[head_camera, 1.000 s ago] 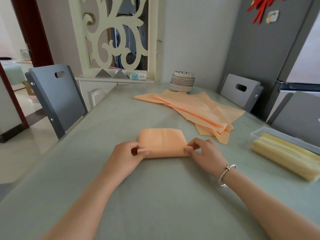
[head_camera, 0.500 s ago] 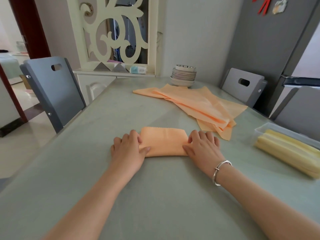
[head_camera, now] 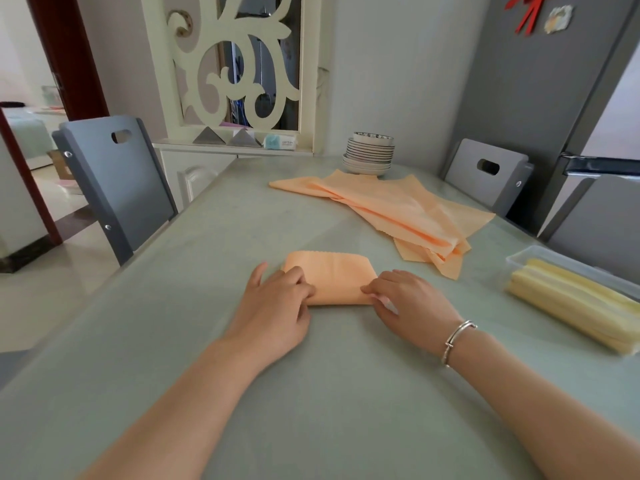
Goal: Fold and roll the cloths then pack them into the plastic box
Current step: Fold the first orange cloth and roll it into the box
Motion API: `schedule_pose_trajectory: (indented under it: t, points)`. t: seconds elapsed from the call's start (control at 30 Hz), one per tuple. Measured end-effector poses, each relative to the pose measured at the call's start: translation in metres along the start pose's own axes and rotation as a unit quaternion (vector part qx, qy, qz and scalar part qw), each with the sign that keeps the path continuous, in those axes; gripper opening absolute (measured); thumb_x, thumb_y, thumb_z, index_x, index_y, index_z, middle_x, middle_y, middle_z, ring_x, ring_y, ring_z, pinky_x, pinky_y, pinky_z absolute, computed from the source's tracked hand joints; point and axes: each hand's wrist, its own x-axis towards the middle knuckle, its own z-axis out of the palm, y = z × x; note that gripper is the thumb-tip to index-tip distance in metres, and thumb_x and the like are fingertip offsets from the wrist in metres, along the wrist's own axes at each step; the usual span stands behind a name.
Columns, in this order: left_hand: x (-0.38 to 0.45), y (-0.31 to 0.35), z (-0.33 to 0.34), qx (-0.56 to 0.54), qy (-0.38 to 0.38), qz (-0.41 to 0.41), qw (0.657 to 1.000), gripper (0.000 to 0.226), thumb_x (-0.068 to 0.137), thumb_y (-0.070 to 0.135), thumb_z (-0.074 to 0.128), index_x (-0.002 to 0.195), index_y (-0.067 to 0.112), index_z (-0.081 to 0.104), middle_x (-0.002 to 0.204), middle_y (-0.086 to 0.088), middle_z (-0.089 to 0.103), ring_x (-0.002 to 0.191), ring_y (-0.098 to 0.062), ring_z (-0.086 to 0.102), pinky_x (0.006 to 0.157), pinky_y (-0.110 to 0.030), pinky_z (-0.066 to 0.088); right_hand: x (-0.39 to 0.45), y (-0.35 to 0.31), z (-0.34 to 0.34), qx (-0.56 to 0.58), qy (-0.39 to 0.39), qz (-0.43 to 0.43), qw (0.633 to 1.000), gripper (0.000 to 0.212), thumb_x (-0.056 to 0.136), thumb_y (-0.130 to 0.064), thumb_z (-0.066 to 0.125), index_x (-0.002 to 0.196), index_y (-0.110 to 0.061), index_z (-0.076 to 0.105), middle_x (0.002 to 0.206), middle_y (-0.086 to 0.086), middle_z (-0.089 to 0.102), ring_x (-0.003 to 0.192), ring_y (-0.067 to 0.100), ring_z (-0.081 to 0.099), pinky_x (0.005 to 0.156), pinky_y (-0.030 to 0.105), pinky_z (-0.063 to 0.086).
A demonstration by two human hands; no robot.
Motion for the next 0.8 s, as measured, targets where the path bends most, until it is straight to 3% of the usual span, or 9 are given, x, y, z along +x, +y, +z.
schedule_pose_trajectory:
  t: [0.1,0.2,0.27,0.33,0.4,0.5,0.6,0.67,0.8]
  points:
    - [0.0,-0.002,-0.003,-0.018,-0.031,-0.011,0.999,0.034,0.095,0.029,0.049,0.128,0.033,0.056,0.105,0.012,0.048,0.109,-0.009,0.046,0.117,-0.038,0.003,-0.001,-0.001,-0.005,-0.007,-0.028,-0.006,1.0,0.019,0.087,-0.018,0.055,0.103,-0.015,0.065,0.097,0.001,0.065,0.093,0.025,0.059,0.095,0.033,0.041]
    - [0.001,-0.003,-0.001,-0.03,-0.014,-0.014,0.999,0.031,0.095,0.029,0.052,0.125,0.033,0.059,0.103,0.011,0.053,0.106,-0.011,0.051,0.116,-0.035,0.008,0.001,-0.006,-0.004,0.033,-0.01,0.039,0.999,0.02,0.091,-0.018,0.051,0.108,-0.015,0.062,0.104,0.0,0.063,0.099,0.022,0.056,0.088,0.026,0.039]
    - [0.002,-0.004,0.001,-0.054,0.021,-0.016,0.998,0.024,0.092,0.028,0.056,0.114,0.028,0.067,0.099,0.008,0.059,0.1,-0.014,0.057,0.111,-0.034,0.023,0.0,-0.006,-0.003,0.124,0.009,0.102,0.987,0.016,0.091,-0.019,0.053,0.106,-0.016,0.06,0.103,-0.002,0.063,0.1,0.018,0.057,0.083,0.023,0.04]
    - [0.002,-0.007,0.004,-0.119,0.053,-0.039,0.991,0.013,0.089,0.027,0.062,0.096,0.023,0.072,0.091,0.006,0.064,0.09,-0.017,0.061,0.094,-0.033,0.04,0.0,-0.003,-0.003,0.216,0.021,0.165,0.962,0.011,0.091,-0.02,0.055,0.101,-0.018,0.059,0.097,-0.005,0.063,0.097,0.014,0.057,0.078,0.021,0.038]
    - [0.002,-0.01,0.007,-0.199,0.046,-0.1,0.974,0.011,0.087,0.03,0.064,0.084,0.021,0.069,0.085,0.007,0.064,0.086,-0.016,0.06,0.082,-0.035,0.044,-0.001,0.0,-0.002,0.254,0.001,0.214,0.943,0.009,0.092,-0.026,0.054,0.098,-0.021,0.057,0.095,-0.004,0.061,0.097,0.015,0.054,0.074,0.023,0.038]
    - [0.005,-0.013,0.012,-0.238,0.03,-0.165,0.957,0.017,0.087,0.035,0.063,0.077,0.022,0.061,0.076,0.012,0.058,0.085,-0.018,0.057,0.081,-0.036,0.043,0.002,-0.002,0.001,0.278,-0.015,0.265,0.923,0.011,0.092,-0.034,0.053,0.096,-0.023,0.05,0.09,-0.006,0.055,0.097,0.015,0.046,0.071,0.023,0.035]
    - [0.009,-0.01,0.014,-0.215,0.025,-0.194,0.957,0.018,0.09,0.038,0.059,0.082,0.023,0.052,0.084,0.012,0.056,0.087,-0.016,0.053,0.084,-0.035,0.039,0.007,-0.007,0.005,0.228,-0.034,0.269,0.935,0.018,0.096,-0.035,0.043,0.102,-0.018,0.045,0.083,-0.01,0.05,0.101,0.018,0.037,0.086,0.03,0.031]
    - [0.01,-0.007,0.016,-0.179,0.027,-0.198,0.963,0.02,0.093,0.039,0.052,0.089,0.021,0.044,0.097,0.007,0.055,0.093,-0.016,0.053,0.086,-0.035,0.036,0.01,-0.01,0.008,0.137,-0.037,0.251,0.958,0.02,0.097,-0.036,0.037,0.102,-0.017,0.042,0.093,-0.004,0.055,0.102,0.021,0.037,0.086,0.033,0.028]
    - [0.013,-0.002,0.021,0.027,0.05,-0.166,0.984,0.025,0.094,0.041,0.048,0.097,0.016,0.047,0.101,-0.006,0.054,0.095,-0.031,0.052,0.082,-0.04,0.035,0.014,-0.009,0.011,0.018,-0.035,0.228,0.973,0.025,0.097,-0.039,0.038,0.108,-0.017,0.043,0.112,0.002,0.045,0.107,0.025,0.037,0.087,0.033,0.027]
